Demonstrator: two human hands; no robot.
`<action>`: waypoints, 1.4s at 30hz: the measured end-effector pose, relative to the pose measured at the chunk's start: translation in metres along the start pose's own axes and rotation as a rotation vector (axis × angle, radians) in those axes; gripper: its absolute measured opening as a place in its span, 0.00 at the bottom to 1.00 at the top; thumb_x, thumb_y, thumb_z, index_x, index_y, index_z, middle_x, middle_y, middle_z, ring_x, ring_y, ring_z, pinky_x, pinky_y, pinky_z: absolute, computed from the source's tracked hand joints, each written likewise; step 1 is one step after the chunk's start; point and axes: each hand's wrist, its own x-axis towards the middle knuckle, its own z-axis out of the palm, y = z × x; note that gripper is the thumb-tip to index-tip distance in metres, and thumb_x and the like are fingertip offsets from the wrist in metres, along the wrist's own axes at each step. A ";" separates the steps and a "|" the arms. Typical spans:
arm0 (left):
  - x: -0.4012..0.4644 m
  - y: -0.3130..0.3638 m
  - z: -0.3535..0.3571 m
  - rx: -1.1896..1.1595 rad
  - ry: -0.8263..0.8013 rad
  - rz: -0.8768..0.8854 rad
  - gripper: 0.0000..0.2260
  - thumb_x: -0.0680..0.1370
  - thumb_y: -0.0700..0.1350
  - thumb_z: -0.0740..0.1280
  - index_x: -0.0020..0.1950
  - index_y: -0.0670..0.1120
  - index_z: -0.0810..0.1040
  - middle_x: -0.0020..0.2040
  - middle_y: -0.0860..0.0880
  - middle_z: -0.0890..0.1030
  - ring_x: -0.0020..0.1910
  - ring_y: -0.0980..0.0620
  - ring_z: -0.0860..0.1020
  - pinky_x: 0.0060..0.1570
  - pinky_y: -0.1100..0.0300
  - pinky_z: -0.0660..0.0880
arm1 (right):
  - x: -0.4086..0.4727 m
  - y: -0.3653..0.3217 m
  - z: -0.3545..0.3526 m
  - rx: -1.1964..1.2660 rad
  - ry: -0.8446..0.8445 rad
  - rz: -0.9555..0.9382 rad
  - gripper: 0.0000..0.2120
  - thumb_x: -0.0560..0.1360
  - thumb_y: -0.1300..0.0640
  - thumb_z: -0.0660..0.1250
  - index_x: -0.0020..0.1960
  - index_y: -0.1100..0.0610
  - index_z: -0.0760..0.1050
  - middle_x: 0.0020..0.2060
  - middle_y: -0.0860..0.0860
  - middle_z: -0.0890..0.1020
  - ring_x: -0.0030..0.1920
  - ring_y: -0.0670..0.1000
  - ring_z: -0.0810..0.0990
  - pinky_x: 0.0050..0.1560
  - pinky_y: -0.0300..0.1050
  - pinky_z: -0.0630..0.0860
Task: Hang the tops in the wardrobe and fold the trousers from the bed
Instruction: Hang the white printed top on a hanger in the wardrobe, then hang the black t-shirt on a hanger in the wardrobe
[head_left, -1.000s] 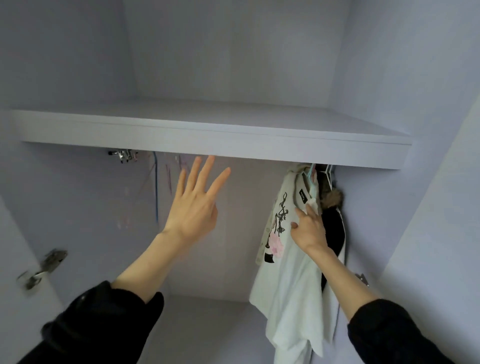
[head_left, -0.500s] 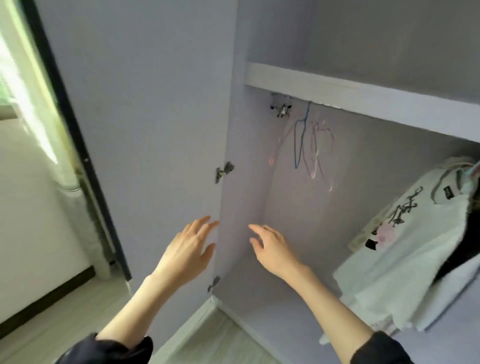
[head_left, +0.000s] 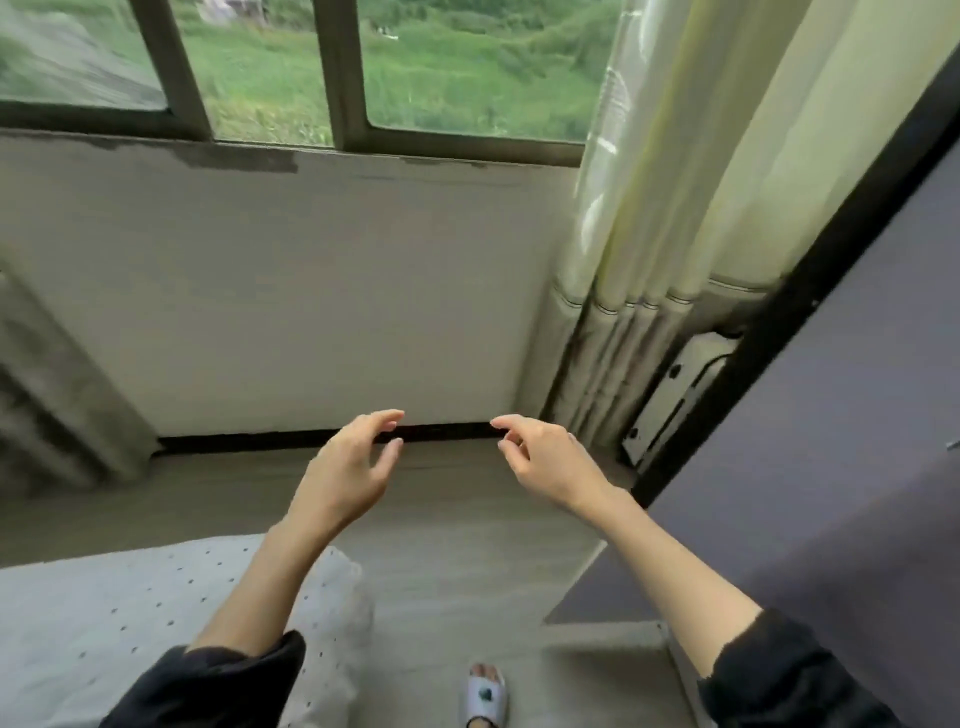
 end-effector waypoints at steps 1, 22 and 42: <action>0.008 -0.021 -0.010 0.002 0.030 -0.047 0.15 0.78 0.42 0.64 0.65 0.46 0.74 0.59 0.51 0.79 0.59 0.53 0.76 0.58 0.58 0.71 | 0.026 -0.011 0.006 0.003 -0.029 -0.035 0.16 0.80 0.56 0.57 0.67 0.52 0.70 0.57 0.51 0.79 0.56 0.53 0.77 0.57 0.46 0.72; 0.089 -0.240 -0.103 -0.215 0.793 -1.028 0.14 0.80 0.44 0.59 0.66 0.54 0.70 0.57 0.57 0.75 0.58 0.59 0.72 0.57 0.62 0.69 | 0.395 -0.274 0.159 0.089 -0.722 -0.821 0.16 0.80 0.55 0.58 0.67 0.53 0.70 0.48 0.45 0.77 0.48 0.46 0.76 0.54 0.40 0.71; 0.098 -0.458 -0.270 -0.213 1.216 -1.506 0.15 0.81 0.44 0.59 0.68 0.48 0.70 0.64 0.51 0.73 0.59 0.57 0.72 0.57 0.66 0.65 | 0.514 -0.644 0.359 -0.103 -1.169 -1.399 0.14 0.79 0.57 0.61 0.65 0.57 0.73 0.53 0.53 0.82 0.55 0.54 0.79 0.57 0.41 0.71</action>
